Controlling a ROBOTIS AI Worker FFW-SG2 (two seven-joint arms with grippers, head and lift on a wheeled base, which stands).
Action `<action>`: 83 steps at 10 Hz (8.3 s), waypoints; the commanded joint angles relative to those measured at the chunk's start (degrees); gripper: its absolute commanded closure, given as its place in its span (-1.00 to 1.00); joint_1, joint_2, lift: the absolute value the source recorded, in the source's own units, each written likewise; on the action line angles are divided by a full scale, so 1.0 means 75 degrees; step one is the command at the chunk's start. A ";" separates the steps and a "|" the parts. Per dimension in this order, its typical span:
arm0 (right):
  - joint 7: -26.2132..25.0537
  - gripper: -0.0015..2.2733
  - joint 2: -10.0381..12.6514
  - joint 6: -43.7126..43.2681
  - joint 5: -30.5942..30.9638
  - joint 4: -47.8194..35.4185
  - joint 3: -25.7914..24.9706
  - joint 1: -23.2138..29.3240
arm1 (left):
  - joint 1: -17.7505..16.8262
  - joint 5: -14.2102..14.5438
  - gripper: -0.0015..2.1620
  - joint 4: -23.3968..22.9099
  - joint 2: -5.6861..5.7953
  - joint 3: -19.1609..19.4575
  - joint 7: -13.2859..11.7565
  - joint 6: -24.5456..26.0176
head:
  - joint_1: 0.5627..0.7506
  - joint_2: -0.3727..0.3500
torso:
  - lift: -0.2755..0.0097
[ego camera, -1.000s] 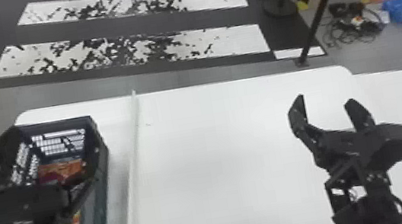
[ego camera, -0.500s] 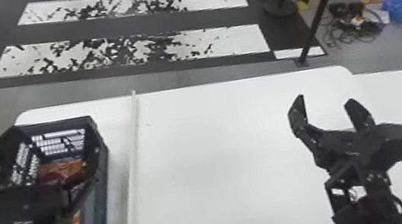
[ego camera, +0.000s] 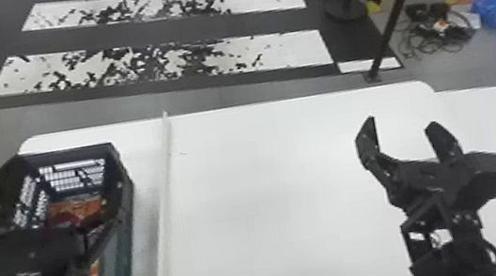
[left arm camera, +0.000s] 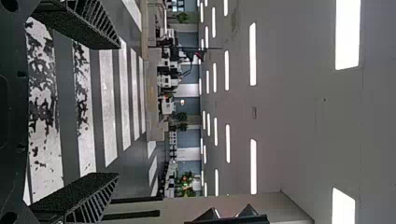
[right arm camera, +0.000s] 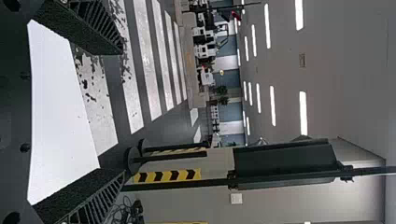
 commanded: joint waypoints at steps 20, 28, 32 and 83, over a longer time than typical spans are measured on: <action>0.0000 -1.00 0.0000 0.0000 0.0000 0.0000 0.0000 0.0000 | 0.0000 0.0000 -1.00 0.0000 0.0000 0.0000 0.0000 0.0000 | 0.41 -0.23 | 0.73; 0.0000 -1.00 0.0000 0.0000 0.0000 0.0000 0.0000 0.0000 | 0.0000 0.0000 -1.00 0.0000 0.0000 0.0000 0.0000 0.0000 | 0.41 -0.23 | 0.73; 0.0000 -1.00 0.0000 0.0000 0.0000 0.0000 0.0000 0.0000 | 0.0000 0.0000 -1.00 0.0000 0.0000 0.0000 0.0000 0.0000 | 0.41 -0.23 | 0.73; 0.0000 -1.00 0.0000 0.0000 0.0000 0.0000 0.0000 0.0000 | 0.0000 0.0000 -1.00 0.0000 0.0000 0.0000 0.0000 0.0000 | 0.41 -0.23 | 0.73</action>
